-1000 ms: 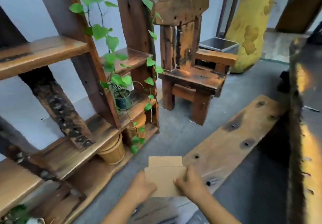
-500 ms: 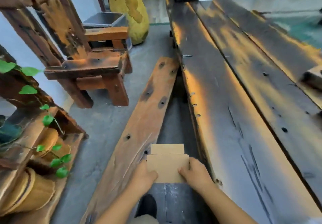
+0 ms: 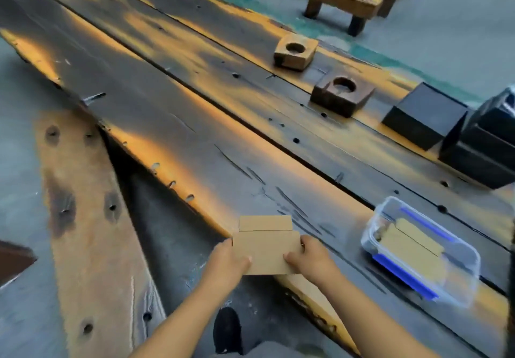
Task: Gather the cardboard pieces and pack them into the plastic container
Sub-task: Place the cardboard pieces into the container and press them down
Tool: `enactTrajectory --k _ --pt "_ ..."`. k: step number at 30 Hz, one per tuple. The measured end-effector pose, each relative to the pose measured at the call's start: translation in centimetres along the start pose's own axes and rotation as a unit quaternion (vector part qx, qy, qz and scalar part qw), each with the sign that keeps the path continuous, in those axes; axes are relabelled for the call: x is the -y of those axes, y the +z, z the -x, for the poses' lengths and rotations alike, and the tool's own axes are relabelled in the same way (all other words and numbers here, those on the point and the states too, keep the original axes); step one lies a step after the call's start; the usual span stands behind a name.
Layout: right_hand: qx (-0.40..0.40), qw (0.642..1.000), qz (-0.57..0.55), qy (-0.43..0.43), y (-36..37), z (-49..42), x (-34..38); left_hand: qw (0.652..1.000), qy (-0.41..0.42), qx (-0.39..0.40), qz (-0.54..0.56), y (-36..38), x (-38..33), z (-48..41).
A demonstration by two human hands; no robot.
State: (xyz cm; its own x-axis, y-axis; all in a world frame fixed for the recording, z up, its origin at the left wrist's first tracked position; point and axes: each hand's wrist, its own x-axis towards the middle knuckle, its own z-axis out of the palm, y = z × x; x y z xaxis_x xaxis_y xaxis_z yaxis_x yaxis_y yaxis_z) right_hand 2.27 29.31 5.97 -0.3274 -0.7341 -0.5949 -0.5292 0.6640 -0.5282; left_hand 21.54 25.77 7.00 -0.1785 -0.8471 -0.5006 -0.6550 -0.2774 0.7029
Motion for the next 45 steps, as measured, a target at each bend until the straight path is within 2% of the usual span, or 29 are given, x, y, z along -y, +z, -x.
enactTrajectory --k 8,13,16,22,26,31,39,45 --pt "-0.117 0.979 -0.121 0.116 -3.3 2.4 -4.1 0.982 0.095 0.14 -0.077 4.5 -4.5 -5.2" --pt "-0.193 0.963 -0.115 0.149 -5.9 4.4 -7.7 0.962 0.148 0.206 -0.098 8.6 -7.7 -5.4" --pt "-0.213 0.956 -0.111 0.169 -7.5 4.9 -10.4 0.95 0.183 0.226 -0.116 11.3 -9.8 -5.4" --pt "-0.24 0.951 -0.089 0.174 -11.7 4.1 -16.2 0.939 0.233 0.207 -0.143 17.3 -14.4 -5.0" --pt "-0.239 0.955 -0.064 0.165 -14.8 3.4 -19.1 0.94 0.229 0.184 -0.171 20.5 -17.0 -4.7" --pt "-0.229 0.958 -0.095 0.147 -18.5 2.1 -22.5 0.949 0.193 0.173 -0.181 24.0 -19.9 -5.0" --pt "-0.216 0.947 -0.175 0.16 -20.7 -0.1 -25.3 0.937 0.232 0.171 -0.199 27.5 -22.9 -7.3" --pt "-0.211 0.94 -0.19 0.191 -20.8 -1.7 -25.1 0.931 0.198 0.213 -0.222 28.0 -23.4 -9.7"
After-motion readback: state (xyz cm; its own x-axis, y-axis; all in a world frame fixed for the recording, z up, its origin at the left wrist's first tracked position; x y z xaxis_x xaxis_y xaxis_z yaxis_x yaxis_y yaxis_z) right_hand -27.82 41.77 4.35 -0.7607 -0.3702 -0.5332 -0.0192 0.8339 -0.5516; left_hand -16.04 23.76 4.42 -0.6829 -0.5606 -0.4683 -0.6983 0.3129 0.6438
